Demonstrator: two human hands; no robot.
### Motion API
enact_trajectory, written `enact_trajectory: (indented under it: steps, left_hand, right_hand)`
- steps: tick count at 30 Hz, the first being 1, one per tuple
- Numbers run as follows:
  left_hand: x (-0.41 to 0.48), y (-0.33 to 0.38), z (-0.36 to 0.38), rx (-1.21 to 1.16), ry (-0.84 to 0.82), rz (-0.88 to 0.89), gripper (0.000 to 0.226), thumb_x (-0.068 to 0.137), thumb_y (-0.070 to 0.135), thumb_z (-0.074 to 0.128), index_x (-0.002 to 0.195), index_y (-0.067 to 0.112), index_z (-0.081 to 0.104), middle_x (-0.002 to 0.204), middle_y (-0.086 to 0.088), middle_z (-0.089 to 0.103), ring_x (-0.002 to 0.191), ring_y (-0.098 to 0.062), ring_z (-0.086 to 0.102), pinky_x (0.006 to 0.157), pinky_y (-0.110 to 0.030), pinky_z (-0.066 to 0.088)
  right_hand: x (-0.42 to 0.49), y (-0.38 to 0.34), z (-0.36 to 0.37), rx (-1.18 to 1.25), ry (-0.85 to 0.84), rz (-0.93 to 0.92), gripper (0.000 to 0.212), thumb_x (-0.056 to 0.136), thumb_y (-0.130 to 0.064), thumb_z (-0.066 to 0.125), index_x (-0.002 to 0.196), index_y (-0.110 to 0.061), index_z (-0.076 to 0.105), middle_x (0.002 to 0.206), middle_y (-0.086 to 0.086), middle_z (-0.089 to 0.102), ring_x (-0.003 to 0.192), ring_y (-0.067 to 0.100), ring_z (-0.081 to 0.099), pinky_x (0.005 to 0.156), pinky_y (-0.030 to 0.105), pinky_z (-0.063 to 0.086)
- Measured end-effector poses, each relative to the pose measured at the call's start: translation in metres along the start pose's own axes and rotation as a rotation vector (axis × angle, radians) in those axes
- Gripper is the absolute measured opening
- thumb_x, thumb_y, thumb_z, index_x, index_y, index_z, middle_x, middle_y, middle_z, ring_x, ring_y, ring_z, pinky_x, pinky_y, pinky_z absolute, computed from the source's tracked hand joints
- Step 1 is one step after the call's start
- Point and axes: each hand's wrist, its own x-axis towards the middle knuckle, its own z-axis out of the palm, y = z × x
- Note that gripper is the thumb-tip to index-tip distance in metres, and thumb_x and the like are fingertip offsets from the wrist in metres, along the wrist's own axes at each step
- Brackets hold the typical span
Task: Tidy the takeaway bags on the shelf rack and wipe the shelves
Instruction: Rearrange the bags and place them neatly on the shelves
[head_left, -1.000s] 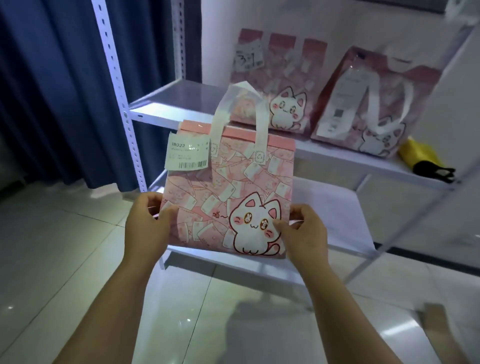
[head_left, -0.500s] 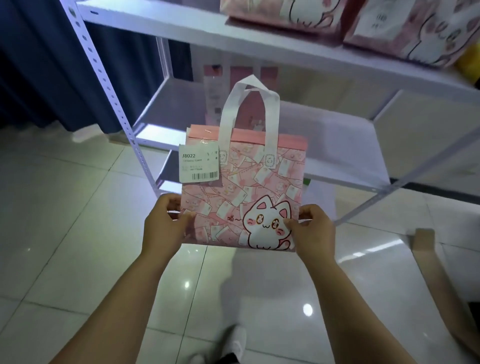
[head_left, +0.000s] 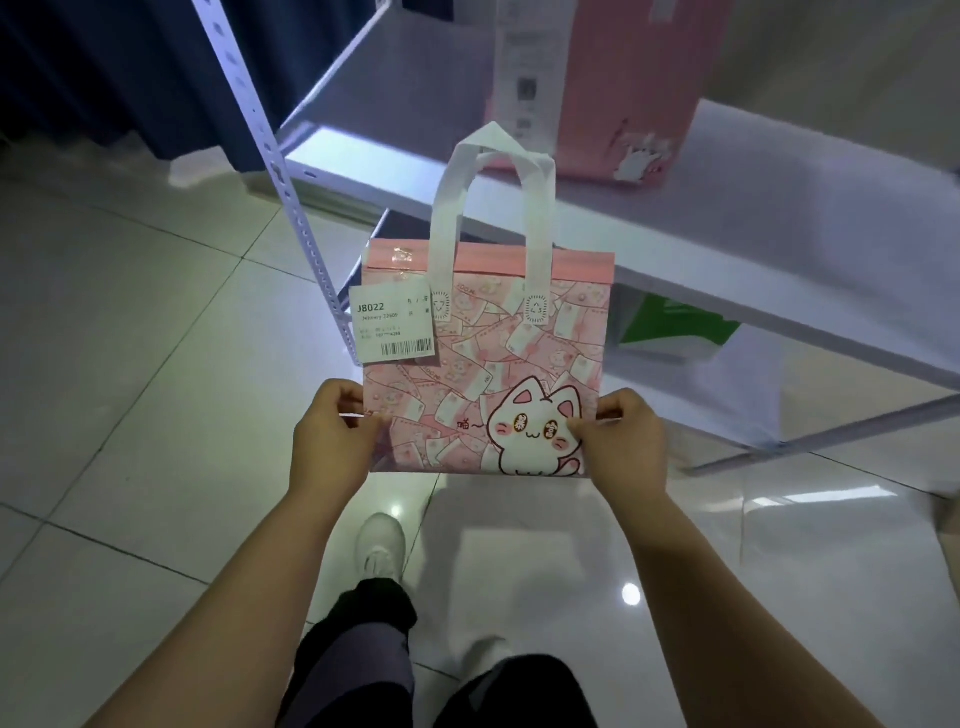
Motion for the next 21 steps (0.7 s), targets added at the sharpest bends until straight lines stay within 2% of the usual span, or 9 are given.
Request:
enact_trajectory:
  steps: [6, 9, 11, 15, 18, 21]
  left_hand:
    - [0.078, -0.083, 0.034, -0.014, 0.058, -0.028, 0.029, 0.078, 0.011, 0.069, 0.076, 0.031, 0.048, 0.08, 0.012, 0.059, 0.066, -0.006, 0.057, 0.054, -0.022, 0.039]
    - [0.116, -0.117, 0.055, -0.023, 0.094, -0.035, 0.027, 0.078, 0.01, 0.067, 0.076, 0.029, 0.048, 0.08, 0.012, 0.058, 0.067, -0.01, 0.059, 0.052, -0.023, 0.039]
    - [0.139, -0.136, 0.069, -0.03, 0.116, -0.031, 0.027, 0.078, 0.009, 0.066, 0.076, 0.028, 0.048, 0.08, 0.012, 0.056, 0.068, -0.013, 0.059, 0.049, -0.023, 0.039]
    - [0.176, -0.163, 0.093, -0.048, 0.178, 0.02, 0.021, 0.081, 0.009, 0.064, 0.084, 0.024, 0.049, 0.08, 0.012, 0.053, 0.074, -0.016, 0.057, 0.045, -0.022, 0.04]
    - [0.194, -0.178, 0.106, -0.091, 0.238, 0.072, 0.019, 0.08, 0.01, 0.063, 0.086, 0.023, 0.051, 0.081, 0.013, 0.054, 0.075, -0.019, 0.059, 0.052, -0.028, 0.047]
    - [0.204, -0.186, 0.113, -0.13, 0.272, 0.092, 0.019, 0.078, 0.011, 0.064, 0.088, 0.023, 0.053, 0.083, 0.014, 0.056, 0.079, -0.021, 0.06, 0.064, -0.035, 0.051]
  right_hand:
    - [0.053, 0.036, 0.108, 0.042, -0.053, -0.001, 0.021, 0.076, -0.017, 0.071, 0.073, -0.025, 0.051, 0.07, -0.016, 0.062, 0.061, 0.001, 0.06, 0.047, 0.022, 0.043]
    - [0.084, 0.052, 0.155, 0.058, -0.07, -0.033, 0.022, 0.076, -0.015, 0.07, 0.073, -0.024, 0.05, 0.073, -0.012, 0.063, 0.067, 0.01, 0.064, 0.056, 0.034, 0.054]
    - [0.102, 0.062, 0.182, 0.068, -0.056, -0.081, 0.023, 0.076, -0.014, 0.07, 0.072, -0.024, 0.05, 0.073, -0.01, 0.063, 0.067, 0.014, 0.064, 0.057, 0.037, 0.057]
    - [0.131, 0.077, 0.223, 0.07, -0.008, -0.193, 0.025, 0.077, -0.016, 0.07, 0.07, -0.026, 0.048, 0.072, -0.013, 0.061, 0.067, 0.012, 0.063, 0.054, 0.031, 0.053]
    - [0.15, 0.078, 0.239, 0.068, 0.019, -0.272, 0.023, 0.077, -0.017, 0.069, 0.07, -0.025, 0.048, 0.072, -0.016, 0.059, 0.065, 0.006, 0.059, 0.048, 0.024, 0.041]
    - [0.164, 0.073, 0.246, 0.054, 0.038, -0.33, 0.02, 0.078, -0.018, 0.068, 0.074, -0.023, 0.049, 0.077, -0.014, 0.061, 0.07, 0.01, 0.061, 0.055, 0.03, 0.049]
